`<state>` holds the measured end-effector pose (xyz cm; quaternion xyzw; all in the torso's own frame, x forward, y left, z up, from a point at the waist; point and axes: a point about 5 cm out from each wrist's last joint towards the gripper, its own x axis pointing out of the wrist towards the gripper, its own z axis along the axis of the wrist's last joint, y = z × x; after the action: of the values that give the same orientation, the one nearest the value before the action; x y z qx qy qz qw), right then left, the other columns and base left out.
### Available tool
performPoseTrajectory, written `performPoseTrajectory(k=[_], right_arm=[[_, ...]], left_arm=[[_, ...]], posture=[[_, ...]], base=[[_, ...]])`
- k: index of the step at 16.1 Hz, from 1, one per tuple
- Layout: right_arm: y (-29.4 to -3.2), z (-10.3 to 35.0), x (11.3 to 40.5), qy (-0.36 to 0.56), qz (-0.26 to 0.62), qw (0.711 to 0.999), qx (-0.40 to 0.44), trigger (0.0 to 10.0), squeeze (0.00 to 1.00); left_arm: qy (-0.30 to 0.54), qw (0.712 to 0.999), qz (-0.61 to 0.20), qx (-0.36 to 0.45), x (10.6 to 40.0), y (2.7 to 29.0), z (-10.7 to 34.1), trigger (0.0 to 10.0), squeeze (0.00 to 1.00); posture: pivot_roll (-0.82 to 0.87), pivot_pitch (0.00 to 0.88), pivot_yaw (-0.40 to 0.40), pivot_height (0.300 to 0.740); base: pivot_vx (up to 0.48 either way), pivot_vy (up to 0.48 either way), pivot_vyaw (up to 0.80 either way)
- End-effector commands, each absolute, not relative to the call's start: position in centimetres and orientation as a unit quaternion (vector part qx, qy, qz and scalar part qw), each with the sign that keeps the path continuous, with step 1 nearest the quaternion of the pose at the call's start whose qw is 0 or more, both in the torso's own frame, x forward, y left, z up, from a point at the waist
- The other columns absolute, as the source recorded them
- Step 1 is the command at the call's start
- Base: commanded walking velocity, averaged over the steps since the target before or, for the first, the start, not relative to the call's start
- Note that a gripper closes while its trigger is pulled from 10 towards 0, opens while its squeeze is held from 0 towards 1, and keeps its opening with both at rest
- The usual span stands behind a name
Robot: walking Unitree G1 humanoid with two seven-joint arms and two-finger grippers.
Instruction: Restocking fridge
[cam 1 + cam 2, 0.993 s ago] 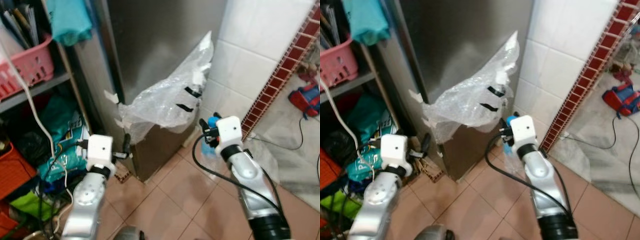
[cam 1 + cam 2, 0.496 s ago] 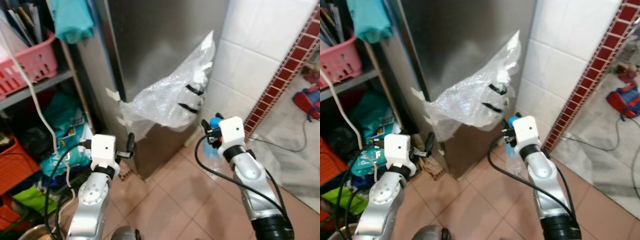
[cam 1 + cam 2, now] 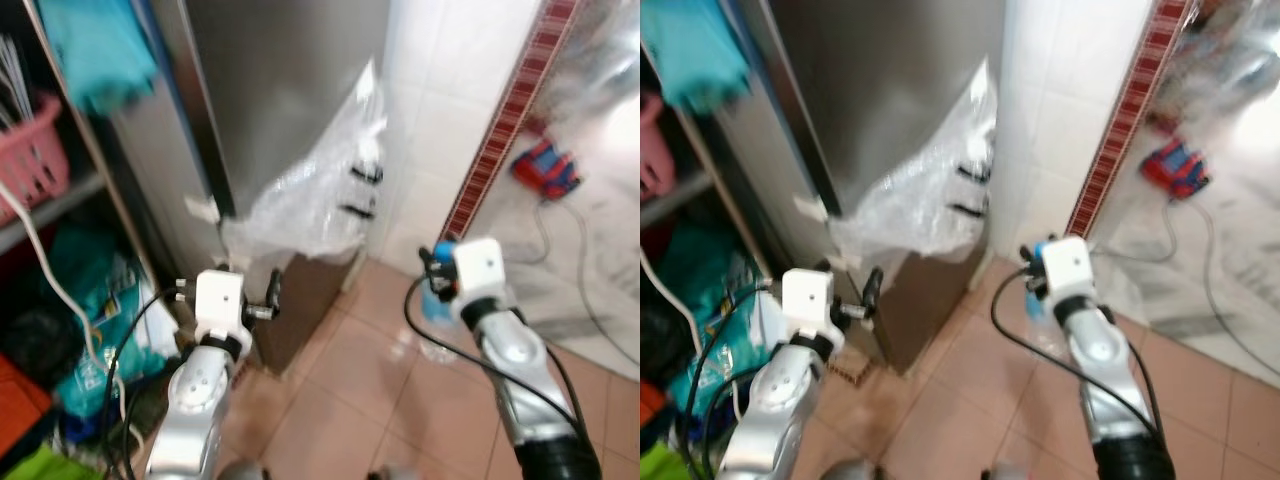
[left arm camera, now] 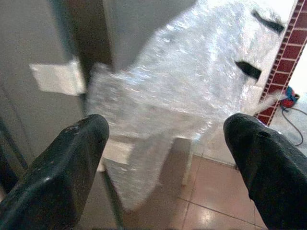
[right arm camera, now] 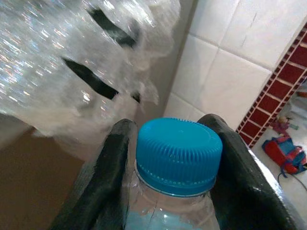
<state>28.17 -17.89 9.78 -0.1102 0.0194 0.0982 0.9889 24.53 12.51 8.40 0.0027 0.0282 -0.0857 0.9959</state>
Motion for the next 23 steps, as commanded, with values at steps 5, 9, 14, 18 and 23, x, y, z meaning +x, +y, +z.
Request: performPoseTrajectory(k=[5,9,14,18,23], right_arm=[[-16.39,10.85,28.68,-0.007,0.123,0.987,-0.106,10.0,0.00],[-16.25,10.74,28.72,-0.003,0.125,0.987,-0.104,10.0,0.00],[-16.33,10.74,28.69,-0.006,0.125,0.986,-0.111,10.0,0.00],[-16.31,10.83,28.77,-0.008,0.128,0.985,-0.114,10.0,0.00],[-16.21,10.90,28.88,-0.010,0.131,0.984,-0.118,10.0,0.00]], left_arm=[[0.028,0.997,-0.070,0.022,24.51,13.48,8.38,10.0,0.00],[0.015,0.997,-0.077,0.026,24.53,13.49,8.65,10.0,0.00],[0.008,0.997,-0.076,0.024,24.60,13.52,8.85,10.0,0.00],[0.004,0.997,-0.073,0.020,24.70,13.51,8.94,10.0,0.00],[0.003,0.997,-0.072,0.022,24.71,13.50,8.94,10.0,0.00]], posture=[[0.04,0.000,-0.013,0.740],[0.04,0.000,-0.012,0.740],[0.03,0.000,-0.011,0.740],[0.04,0.000,-0.015,0.740],[0.04,0.000,-0.018,0.740]], base=[[0.000,0.280,0.00],[0.000,0.000,-0.34],[0.122,0.000,-0.08],[0.379,0.000,0.00],[0.268,0.000,0.00]])
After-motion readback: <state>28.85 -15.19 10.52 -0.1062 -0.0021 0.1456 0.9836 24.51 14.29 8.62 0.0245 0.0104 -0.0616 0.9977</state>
